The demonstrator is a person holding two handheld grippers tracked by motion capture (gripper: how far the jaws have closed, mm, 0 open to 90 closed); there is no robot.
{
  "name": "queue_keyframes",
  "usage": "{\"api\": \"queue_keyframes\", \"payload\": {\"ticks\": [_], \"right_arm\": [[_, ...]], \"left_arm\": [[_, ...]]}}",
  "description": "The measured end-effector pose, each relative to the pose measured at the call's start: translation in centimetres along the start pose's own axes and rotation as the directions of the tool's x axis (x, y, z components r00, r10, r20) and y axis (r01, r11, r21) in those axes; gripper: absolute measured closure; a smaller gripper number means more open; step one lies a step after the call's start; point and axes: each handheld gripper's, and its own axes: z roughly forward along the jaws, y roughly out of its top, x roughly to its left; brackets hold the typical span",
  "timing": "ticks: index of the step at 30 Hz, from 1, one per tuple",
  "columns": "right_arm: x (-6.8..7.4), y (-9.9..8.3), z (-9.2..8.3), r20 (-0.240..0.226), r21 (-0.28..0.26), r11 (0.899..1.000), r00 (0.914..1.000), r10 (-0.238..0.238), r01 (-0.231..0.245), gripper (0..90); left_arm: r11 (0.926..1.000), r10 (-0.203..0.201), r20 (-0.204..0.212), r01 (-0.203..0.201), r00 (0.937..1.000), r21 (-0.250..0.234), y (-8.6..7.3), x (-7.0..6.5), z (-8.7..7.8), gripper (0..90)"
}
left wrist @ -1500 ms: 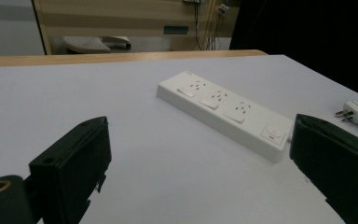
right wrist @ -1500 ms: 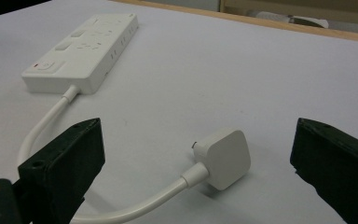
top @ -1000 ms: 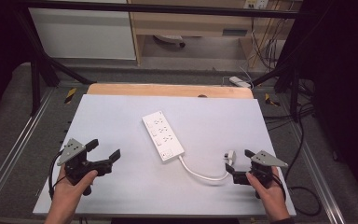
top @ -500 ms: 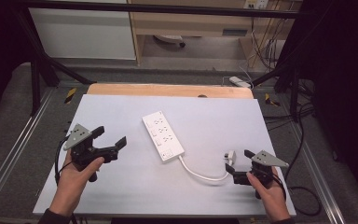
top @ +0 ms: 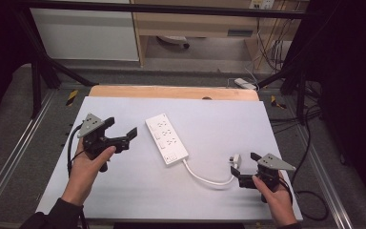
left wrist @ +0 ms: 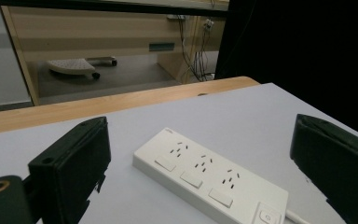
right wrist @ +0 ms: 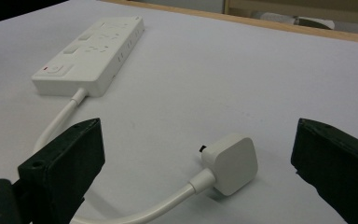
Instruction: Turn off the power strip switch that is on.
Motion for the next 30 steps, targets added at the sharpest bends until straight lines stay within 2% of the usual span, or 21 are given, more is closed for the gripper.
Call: {"api": "queue_keyframes", "payload": {"ticks": [7,22,30], "right_arm": [[0.0,0.0,-0.1,0.002,-0.005,1.0,1.0,0.001,-0.001,3.1],[0.0,0.1,-0.2,0.004,-0.011,1.0,1.0,-0.004,0.005,2.8],[-0.1,0.1,-0.3,0.009,-0.016,1.0,0.9999,-0.005,0.006,2.6]], "left_arm": [[0.9996,0.019,0.008,-0.019,0.9998,0.019,0.6,-0.2,1.8,4.9],[0.9985,0.037,0.009,-0.037,0.9993,0.039,0.4,-0.3,5.0,5.1],[0.998,0.046,-0.008,-0.046,0.9989,0.044,0.2,-0.3,6.8,5.8]]}}
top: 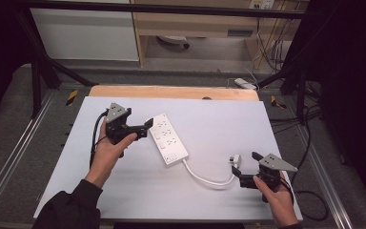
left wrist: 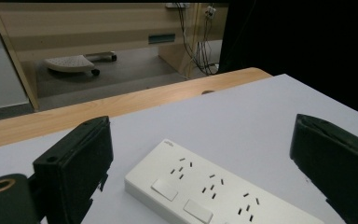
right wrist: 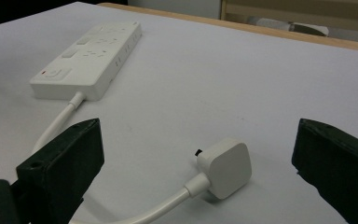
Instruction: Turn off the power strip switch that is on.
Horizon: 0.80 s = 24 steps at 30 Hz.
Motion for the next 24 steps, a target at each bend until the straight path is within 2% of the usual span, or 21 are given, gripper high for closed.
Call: {"api": "queue_keyframes", "payload": {"ticks": [9,24], "right_arm": [[0.0,0.0,-0.1,0.003,-0.002,1.0,1.0,0.001,-0.001,2.4],[-0.1,0.0,-0.1,0.005,-0.004,1.0,1.0,0.005,-0.005,2.3]], "left_arm": [[0.9999,0.01,0.008,-0.01,0.9999,0.004,0.0,-0.1,1.7,5.7],[0.9991,0.004,-0.037,-0.002,0.9993,0.043,-0.7,0.5,4.2,6.8]]}}
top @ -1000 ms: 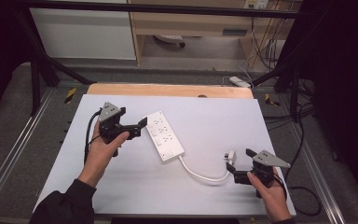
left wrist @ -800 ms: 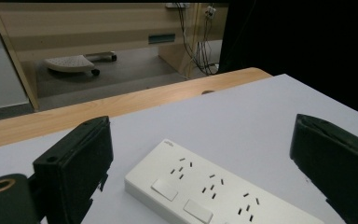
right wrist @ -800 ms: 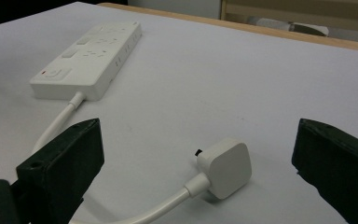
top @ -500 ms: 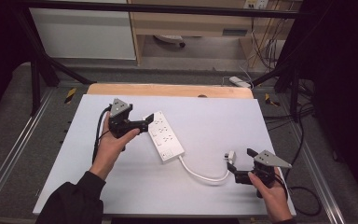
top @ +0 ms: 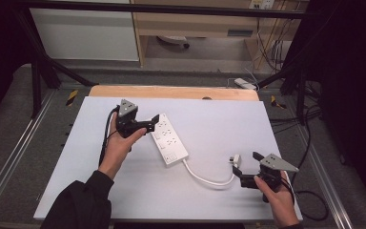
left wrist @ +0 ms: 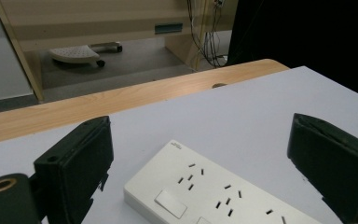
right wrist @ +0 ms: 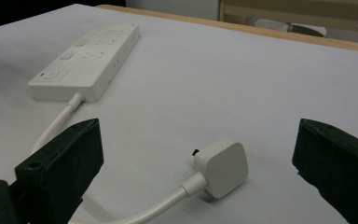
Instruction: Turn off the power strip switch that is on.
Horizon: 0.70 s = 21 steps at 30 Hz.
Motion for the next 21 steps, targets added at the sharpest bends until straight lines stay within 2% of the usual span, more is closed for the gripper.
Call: {"api": "queue_keyframes", "payload": {"ticks": [8,11,14,21], "right_arm": [[0.0,0.0,0.0,-0.001,-0.003,1.0,0.9999,0.012,-0.012,2.2],[0.1,0.0,0.1,-0.003,-0.002,1.0,1.0,0.003,-0.003,2.3],[0.1,0.0,0.0,-0.003,-0.001,1.0,1.0,0.002,-0.002,2.2],[-0.2,0.0,-0.1,0.003,-0.008,1.0,0.9999,0.014,-0.014,2.2]], "left_arm": [[0.9997,0.01,-0.02,-0.01,0.9998,0.023,-0.5,0.4,1.0,7.5],[0.9998,0.013,-0.032,-0.012,0.9994,0.018,-0.5,0.6,1.2,7.7],[0.9993,-0.031,-0.015,0.031,0.9994,0.019,-0.6,0.8,1.5,8.2],[0.9992,-0.014,-0.048,0.016,0.9987,0.038,-1.1,1.4,2.2,9.2]]}}
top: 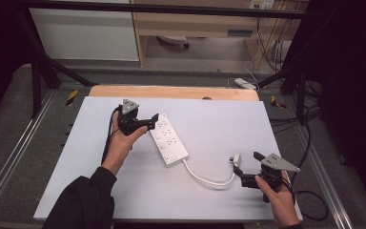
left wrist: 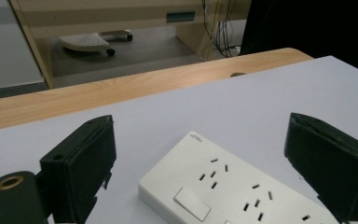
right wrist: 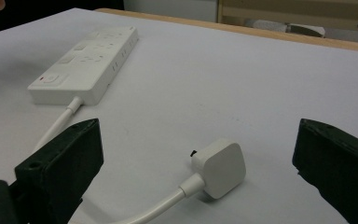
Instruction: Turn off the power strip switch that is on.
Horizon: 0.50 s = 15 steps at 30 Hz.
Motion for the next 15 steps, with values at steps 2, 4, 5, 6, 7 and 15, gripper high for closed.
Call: {"api": "queue_keyframes", "payload": {"ticks": [2,4,5,6,7,15], "right_arm": [[0.05,0.0,0.03,-0.003,0.003,1.0,1.0,0.0,0.0,2.2],[0.1,-0.01,0.07,-0.004,0.004,1.0,1.0,-0.004,0.004,2.2],[0.1,-0.01,0.07,-0.004,0.004,1.0,1.0,-0.004,0.004,2.2],[0.1,0.0,0.06,-0.005,0.004,1.0,1.0,-0.004,0.004,2.2],[0.07,0.0,0.05,-0.004,0.003,1.0,1.0,-0.004,0.004,2.2],[0.08,0.0,0.04,-0.006,0.003,1.0,1.0,-0.003,0.003,2.3]], "left_arm": [[0.9999,-0.008,-0.01,0.008,0.9999,0.013,-0.17,0.2,0.21,9.7],[0.9997,-0.012,-0.019,0.013,0.9997,0.02,-0.29,0.43,0.35,11.3],[0.9996,-0.014,-0.023,0.014,0.9997,0.023,-0.33,0.53,0.41,11.3],[0.9996,-0.017,-0.025,0.018,0.9995,0.024,-0.37,0.6,0.45,11.8],[0.9995,-0.019,-0.027,0.02,0.9995,0.025,-0.4,0.68,0.48,12.4],[0.9989,-0.031,-0.033,0.032,0.999,0.034,-0.58,0.93,0.77,15.3]]}}
